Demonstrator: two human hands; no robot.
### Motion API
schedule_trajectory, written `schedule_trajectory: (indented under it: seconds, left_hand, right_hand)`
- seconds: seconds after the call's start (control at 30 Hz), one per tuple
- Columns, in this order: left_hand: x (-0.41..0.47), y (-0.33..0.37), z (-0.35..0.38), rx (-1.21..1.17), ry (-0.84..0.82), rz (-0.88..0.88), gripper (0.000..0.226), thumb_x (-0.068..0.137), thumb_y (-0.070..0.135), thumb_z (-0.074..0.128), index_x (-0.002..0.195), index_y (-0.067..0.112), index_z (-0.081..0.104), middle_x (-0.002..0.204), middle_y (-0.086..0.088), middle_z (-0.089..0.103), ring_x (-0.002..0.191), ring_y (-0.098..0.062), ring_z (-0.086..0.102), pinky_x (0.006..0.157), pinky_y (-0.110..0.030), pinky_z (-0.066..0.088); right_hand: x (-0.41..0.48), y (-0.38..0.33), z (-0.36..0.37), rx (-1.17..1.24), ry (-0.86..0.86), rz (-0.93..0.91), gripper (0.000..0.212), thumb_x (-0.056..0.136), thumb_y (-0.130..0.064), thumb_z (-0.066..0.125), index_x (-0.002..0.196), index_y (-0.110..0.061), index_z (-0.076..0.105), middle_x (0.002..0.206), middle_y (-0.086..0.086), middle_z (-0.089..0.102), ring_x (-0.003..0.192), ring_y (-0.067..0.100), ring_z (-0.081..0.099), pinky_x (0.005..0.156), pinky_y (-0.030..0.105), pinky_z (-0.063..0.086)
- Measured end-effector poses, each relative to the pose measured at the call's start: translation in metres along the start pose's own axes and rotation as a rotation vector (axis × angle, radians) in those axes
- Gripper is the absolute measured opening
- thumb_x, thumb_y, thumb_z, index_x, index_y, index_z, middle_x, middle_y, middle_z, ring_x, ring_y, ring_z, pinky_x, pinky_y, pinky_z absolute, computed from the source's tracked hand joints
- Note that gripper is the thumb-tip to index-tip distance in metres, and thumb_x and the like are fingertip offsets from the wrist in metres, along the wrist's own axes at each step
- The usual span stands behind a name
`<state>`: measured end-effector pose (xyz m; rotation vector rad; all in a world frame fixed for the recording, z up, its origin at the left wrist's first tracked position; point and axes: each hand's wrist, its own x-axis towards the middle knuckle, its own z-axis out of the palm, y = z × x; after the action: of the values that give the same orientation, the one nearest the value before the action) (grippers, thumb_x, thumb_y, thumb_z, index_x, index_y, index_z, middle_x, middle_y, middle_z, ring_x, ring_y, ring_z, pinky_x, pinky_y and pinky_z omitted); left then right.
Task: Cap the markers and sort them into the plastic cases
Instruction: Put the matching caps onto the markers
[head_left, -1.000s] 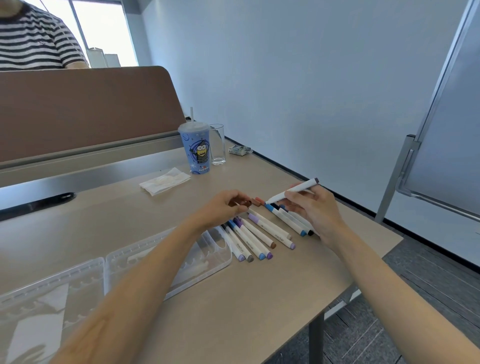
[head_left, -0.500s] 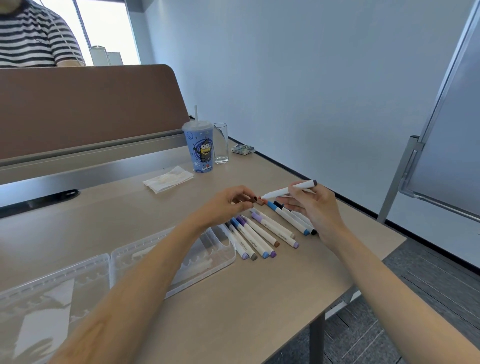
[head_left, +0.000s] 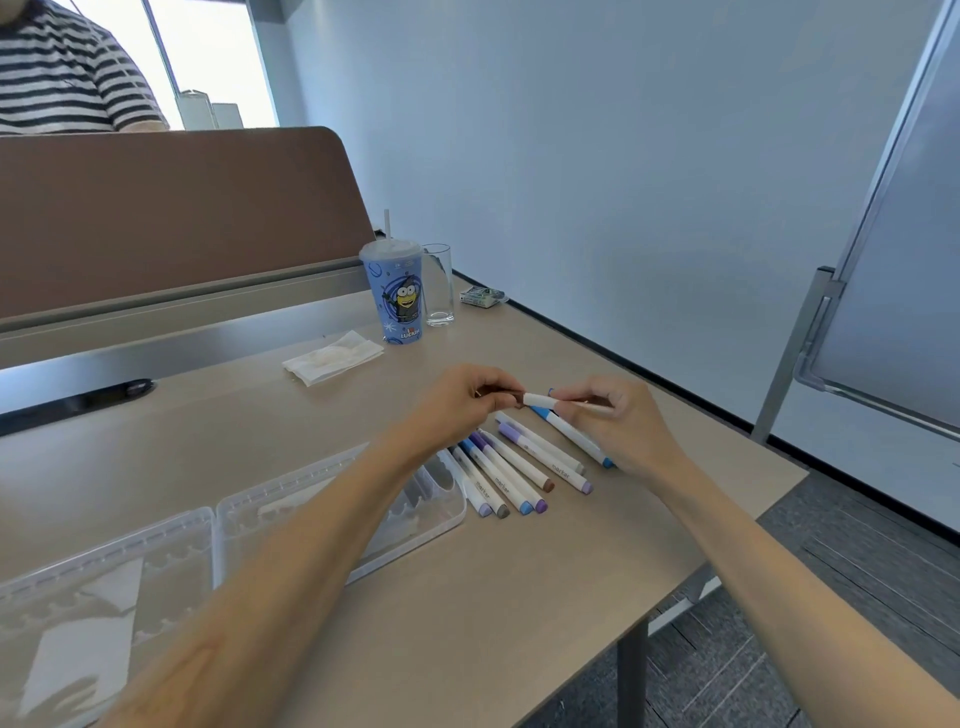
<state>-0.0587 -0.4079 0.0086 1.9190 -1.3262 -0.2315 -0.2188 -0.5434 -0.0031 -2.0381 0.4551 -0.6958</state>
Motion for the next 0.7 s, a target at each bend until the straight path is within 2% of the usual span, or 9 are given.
schedule_trajectory:
  seconds: [0.1,0.2,0.27,0.33,0.4,0.5,0.7]
  left_hand:
    - [0.009,0.0,0.005,-0.006,-0.007,-0.003,0.018,0.091,0.009,0.06,0.103,0.018,0.071,0.089,0.001,0.069,0.09,-0.024,0.062,0.085,-0.035,0.05]
    - [0.021,-0.009,0.005,0.035,-0.095,-0.042,0.018,0.091,0.012,0.061,0.105,0.018,0.07,0.092,0.0,0.068,0.088,-0.02,0.059,0.082,-0.034,0.048]
    - [0.03,-0.012,0.007,0.081,-0.094,-0.078,0.024,0.092,0.012,0.059,0.114,0.017,0.066,0.099,0.007,0.064,0.087,-0.011,0.056,0.078,-0.023,0.043]
    - [0.039,-0.016,0.01,0.178,-0.016,-0.089,0.028,0.093,0.011,0.057,0.12,0.017,0.063,0.108,0.006,0.057,0.092,-0.007,0.05,0.082,-0.018,0.038]
    - [0.045,-0.022,0.014,0.32,0.013,-0.082,0.027,0.093,0.01,0.056,0.118,0.017,0.063,0.116,0.002,0.055,0.101,-0.009,0.047,0.087,-0.021,0.036]
    - [0.05,-0.027,0.016,0.44,-0.04,-0.129,0.021,0.092,0.016,0.06,0.112,0.017,0.064,0.115,-0.001,0.059,0.099,-0.012,0.051,0.082,-0.025,0.04]
    - [0.051,-0.026,0.013,0.473,-0.085,-0.11,0.019,0.091,0.017,0.062,0.11,0.02,0.066,0.113,0.001,0.063,0.099,-0.013,0.053,0.085,-0.027,0.042]
  right_hand:
    - [0.002,0.002,0.002,-0.047,0.024,-0.024,0.013,0.088,-0.022,0.066,0.094,-0.031,0.073,0.094,-0.013,0.07,0.087,0.004,0.062,0.074,0.021,0.047]
    - [0.01,0.004,0.002,-0.213,-0.004,-0.068,0.014,0.09,-0.026,0.064,0.101,-0.026,0.074,0.092,-0.014,0.069,0.085,0.004,0.059,0.073,0.018,0.046]
    - [0.016,0.007,0.003,-0.277,0.05,-0.1,0.015,0.09,-0.028,0.065,0.1,-0.024,0.075,0.082,-0.02,0.062,0.078,-0.001,0.055,0.064,0.009,0.04]
    - [0.018,0.011,0.003,-0.303,0.096,-0.114,0.013,0.09,-0.028,0.065,0.097,-0.024,0.075,0.076,-0.02,0.059,0.073,-0.002,0.053,0.06,0.008,0.038]
    - [0.015,0.017,0.001,-0.318,0.071,-0.128,0.012,0.09,-0.027,0.064,0.095,-0.024,0.075,0.078,-0.018,0.061,0.076,0.001,0.055,0.063,0.01,0.039]
    - [0.011,0.023,0.0,-0.375,0.009,-0.134,0.012,0.089,-0.029,0.064,0.095,-0.027,0.074,0.093,-0.013,0.067,0.086,0.006,0.058,0.076,0.025,0.047]
    - [0.013,0.027,0.002,-0.578,-0.102,-0.138,0.012,0.088,-0.037,0.063,0.095,-0.032,0.071,0.096,-0.016,0.065,0.084,0.002,0.05,0.075,0.025,0.044]
